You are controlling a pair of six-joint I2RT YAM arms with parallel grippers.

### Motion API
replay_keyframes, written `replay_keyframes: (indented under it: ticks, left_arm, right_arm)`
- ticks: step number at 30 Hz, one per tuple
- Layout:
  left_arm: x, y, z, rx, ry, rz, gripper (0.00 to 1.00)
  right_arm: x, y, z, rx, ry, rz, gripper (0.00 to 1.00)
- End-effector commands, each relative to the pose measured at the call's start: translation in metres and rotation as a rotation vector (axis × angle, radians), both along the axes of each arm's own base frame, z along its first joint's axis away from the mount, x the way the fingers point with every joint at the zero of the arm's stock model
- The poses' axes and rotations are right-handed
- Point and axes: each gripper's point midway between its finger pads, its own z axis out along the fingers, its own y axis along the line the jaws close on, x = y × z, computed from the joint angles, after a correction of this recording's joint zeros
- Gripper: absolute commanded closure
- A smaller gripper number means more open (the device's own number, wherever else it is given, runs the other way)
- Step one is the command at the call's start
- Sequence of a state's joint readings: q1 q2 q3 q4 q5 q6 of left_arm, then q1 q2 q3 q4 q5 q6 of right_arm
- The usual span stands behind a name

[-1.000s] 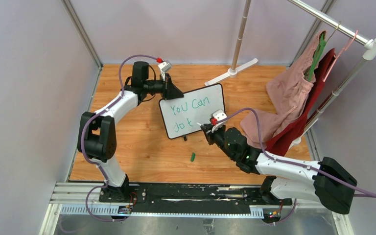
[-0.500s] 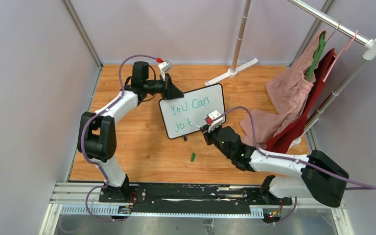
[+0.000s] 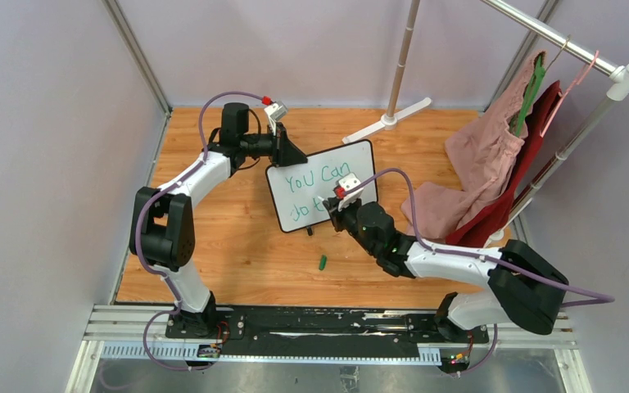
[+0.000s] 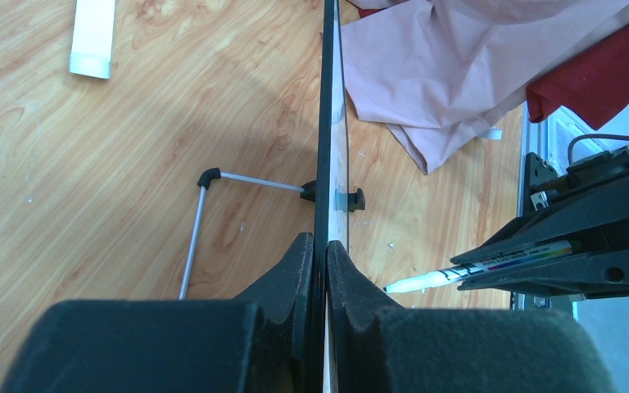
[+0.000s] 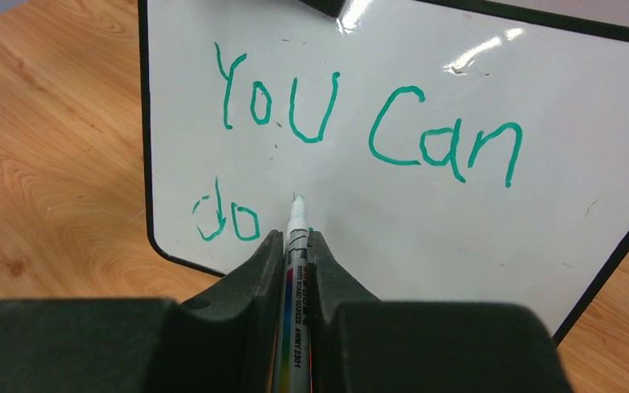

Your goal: Write a sentence on the whiteboard

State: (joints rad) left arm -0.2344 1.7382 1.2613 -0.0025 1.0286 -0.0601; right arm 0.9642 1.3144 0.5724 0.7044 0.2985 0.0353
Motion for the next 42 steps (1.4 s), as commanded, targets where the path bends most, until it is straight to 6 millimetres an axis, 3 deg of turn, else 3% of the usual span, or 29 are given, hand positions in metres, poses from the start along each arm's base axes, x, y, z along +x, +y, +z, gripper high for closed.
replay_keyframes:
  ticks: [1, 16, 26, 42]
  left_arm:
    - [-0.008, -0.006, -0.028, 0.05, 0.079, 0.01, 1.0]
    - [-0.008, -0.008, -0.027, 0.04, 0.081, 0.009, 1.0]
    - [-0.009, -0.009, -0.026, 0.039, 0.079, 0.005, 1.0]
    - [-0.011, -0.011, -0.027, 0.042, 0.083, 0.0, 1.0]
  right_arm:
    - [0.015, 0.001, 0.024, 0.042, -0.06, -0.025, 1.0]
    - [0.013, 0.008, 0.013, 0.037, -0.035, 0.015, 1.0]
    - [0.027, -0.006, 0.008, 0.012, -0.037, -0.1, 1.0]
    - [0.034, -0.005, -0.001, -0.006, -0.026, -0.128, 1.0]
